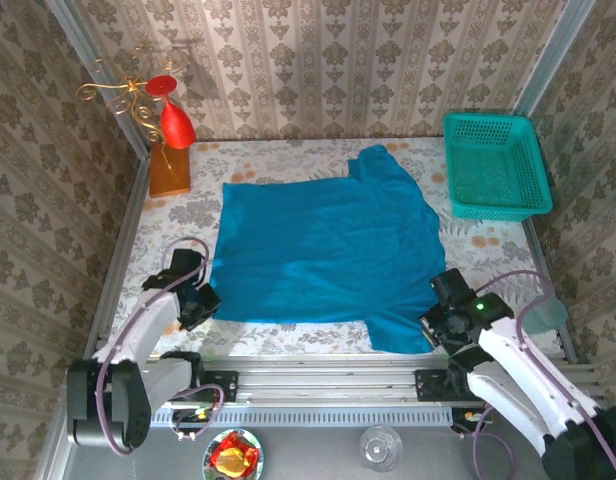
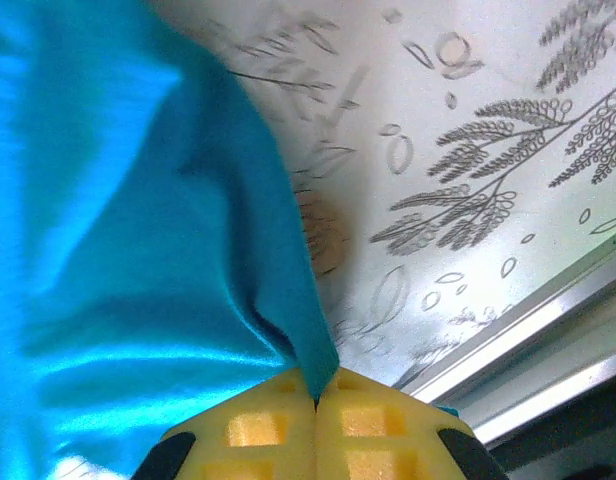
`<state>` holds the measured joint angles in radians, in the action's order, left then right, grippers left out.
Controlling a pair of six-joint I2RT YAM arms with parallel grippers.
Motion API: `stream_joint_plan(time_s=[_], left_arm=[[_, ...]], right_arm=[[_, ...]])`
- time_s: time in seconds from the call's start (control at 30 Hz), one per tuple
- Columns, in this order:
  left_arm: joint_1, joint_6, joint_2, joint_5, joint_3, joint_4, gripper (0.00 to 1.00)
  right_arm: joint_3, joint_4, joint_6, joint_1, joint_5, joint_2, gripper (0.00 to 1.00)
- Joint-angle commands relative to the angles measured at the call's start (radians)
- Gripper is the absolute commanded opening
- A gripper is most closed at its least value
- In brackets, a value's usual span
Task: Fold the inside-out t-shirt
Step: Fold the T-shirt at the center of the table.
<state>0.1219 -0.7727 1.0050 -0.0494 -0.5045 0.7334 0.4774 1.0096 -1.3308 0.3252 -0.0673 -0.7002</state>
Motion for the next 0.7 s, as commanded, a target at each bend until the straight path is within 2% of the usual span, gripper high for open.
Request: stream_joint_plan(time_s=[0.0, 0.13, 0.23, 0.47, 0.67], left_arm=[[-0.005, -0.045, -0.11, -0.01, 0.007, 0.034, 0.0], [-0.003, -0.08, -0.244, 0.017, -0.009, 0.076, 0.0], [-0.004, -0.057, -0.248, 0.034, -0.046, 0.083, 0.0], [-0.011, 0.063, -0.036, -0.016, -0.155, -0.012, 0.0], [-0.021, 0.159, 0.192, -0.056, -0.3, -0.064, 0.0]], right_arm=[[0.055, 0.181, 0.022, 0.006, 0.083, 0.104, 0.0], [0.075, 0.216, 0.015, 0.006, 0.081, 0.212, 0.0], [0.107, 0.174, 0.055, 0.006, 0.105, 0.186, 0.0], [0.307, 0.037, 0.294, -0.002, 0.199, -0.102, 0.0], [0.421, -0.086, 0.45, -0.061, 0.196, -0.314, 0.0]])
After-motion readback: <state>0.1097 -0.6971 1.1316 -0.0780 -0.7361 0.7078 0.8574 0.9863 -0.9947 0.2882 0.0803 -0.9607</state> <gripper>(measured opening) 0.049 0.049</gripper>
